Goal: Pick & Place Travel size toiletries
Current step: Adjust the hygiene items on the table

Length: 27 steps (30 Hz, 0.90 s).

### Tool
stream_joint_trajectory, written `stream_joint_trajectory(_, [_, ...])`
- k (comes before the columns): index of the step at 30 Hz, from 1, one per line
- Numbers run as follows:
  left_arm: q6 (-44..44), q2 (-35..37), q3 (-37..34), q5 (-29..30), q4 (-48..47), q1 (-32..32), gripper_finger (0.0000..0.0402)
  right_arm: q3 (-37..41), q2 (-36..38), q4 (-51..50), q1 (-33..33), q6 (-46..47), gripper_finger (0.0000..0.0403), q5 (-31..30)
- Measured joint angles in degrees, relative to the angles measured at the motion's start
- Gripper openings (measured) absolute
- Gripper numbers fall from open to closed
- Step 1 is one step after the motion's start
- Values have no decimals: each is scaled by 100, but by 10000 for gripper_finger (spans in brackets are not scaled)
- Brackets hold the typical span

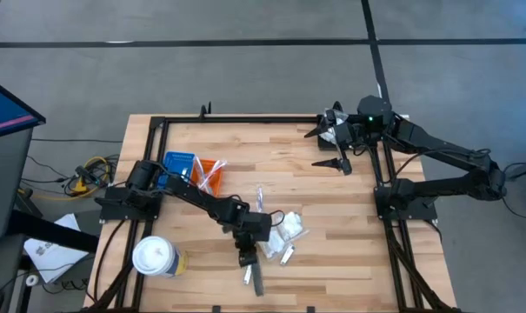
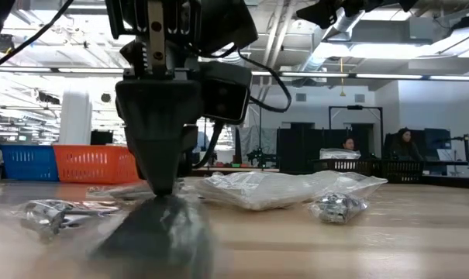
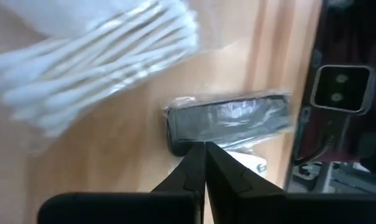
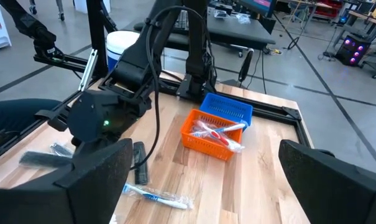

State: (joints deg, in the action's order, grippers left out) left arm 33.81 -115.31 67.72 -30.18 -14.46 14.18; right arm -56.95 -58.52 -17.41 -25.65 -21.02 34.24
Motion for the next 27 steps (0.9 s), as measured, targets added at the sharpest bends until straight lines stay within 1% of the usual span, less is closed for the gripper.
stream_joint_trajectory(4, [-108,-26,4,143,-217,-113,0,0,0,-1,2,0,396,0])
stream_joint_trajectory(12, [-333,-131,29,381,-104,-259,0,0,2,-10,0,-2,398,0])
stream_joint_trajectory(14, [-357,-84,25,563,-99,-279,0,0,2,-11,0,-17,397,-1])
stream_joint_trajectory(16, [-357,9,35,921,-127,-298,0,0,2,-9,0,-17,396,-2])
stream_joint_trajectory(19, [-347,285,31,1667,-240,-301,0,0,2,-11,0,-17,396,0])
stream_joint_trajectory(23, [-341,950,42,2540,-317,-277,0,0,2,-11,0,-17,399,-1])
stream_joint_trajectory(25, [-119,1197,-10,2912,-469,-273,0,0,2,-14,2,-17,399,0])
stream_joint_trajectory(27, [318,1395,-22,3324,-779,-273,0,0,2,-20,2,-17,399,0])
